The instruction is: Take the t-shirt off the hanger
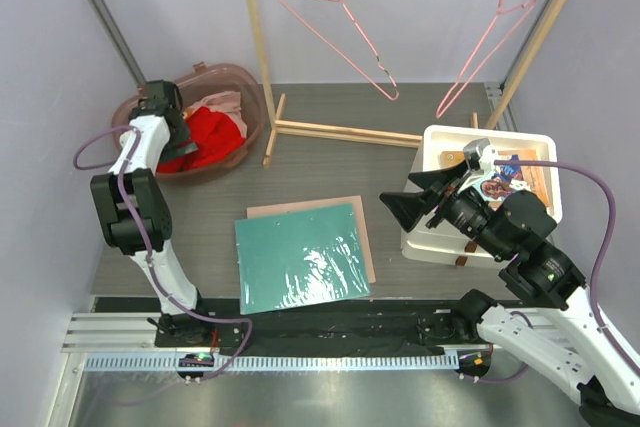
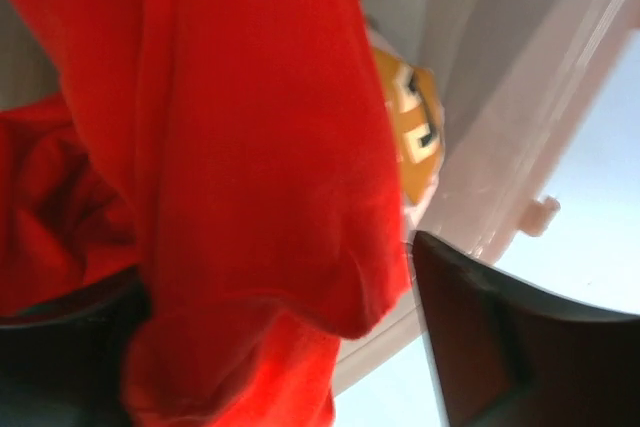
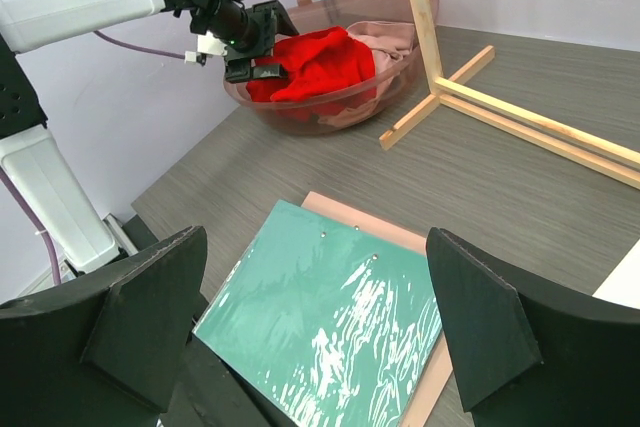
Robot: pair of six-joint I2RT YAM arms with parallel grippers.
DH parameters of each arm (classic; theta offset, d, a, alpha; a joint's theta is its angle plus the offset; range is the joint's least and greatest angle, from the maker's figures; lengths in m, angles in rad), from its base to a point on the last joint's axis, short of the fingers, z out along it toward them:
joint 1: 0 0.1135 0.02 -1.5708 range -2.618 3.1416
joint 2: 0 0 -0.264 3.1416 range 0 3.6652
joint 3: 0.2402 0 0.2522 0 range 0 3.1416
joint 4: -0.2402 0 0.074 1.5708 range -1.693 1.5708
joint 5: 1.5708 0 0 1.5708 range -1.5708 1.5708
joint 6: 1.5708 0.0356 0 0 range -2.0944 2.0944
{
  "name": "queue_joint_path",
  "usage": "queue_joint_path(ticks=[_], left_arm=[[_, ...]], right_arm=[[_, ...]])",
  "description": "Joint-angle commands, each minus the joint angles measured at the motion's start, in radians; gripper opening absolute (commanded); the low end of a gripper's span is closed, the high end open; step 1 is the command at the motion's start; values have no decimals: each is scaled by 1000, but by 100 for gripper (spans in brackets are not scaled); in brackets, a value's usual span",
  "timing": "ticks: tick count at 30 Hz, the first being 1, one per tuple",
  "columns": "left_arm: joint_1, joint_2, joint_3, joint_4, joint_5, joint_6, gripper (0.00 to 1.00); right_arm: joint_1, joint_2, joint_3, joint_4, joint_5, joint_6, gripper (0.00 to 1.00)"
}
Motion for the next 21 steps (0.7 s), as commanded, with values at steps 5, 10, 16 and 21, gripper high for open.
queue_joint_path(ticks=[5, 10, 16, 21], left_arm=[[7, -71, 92, -142, 163, 4, 95], [5, -114, 66, -150, 202, 30, 97], [-6, -220, 43, -201, 202, 79, 98], [-61, -346, -69, -157, 177, 147, 98]], right_arm=[[0, 23, -5, 27, -16, 7, 96], [0, 28, -11, 35, -12, 10, 96], [0, 31, -24, 35, -9, 13, 96], [0, 55, -24, 38, 17, 39, 96]])
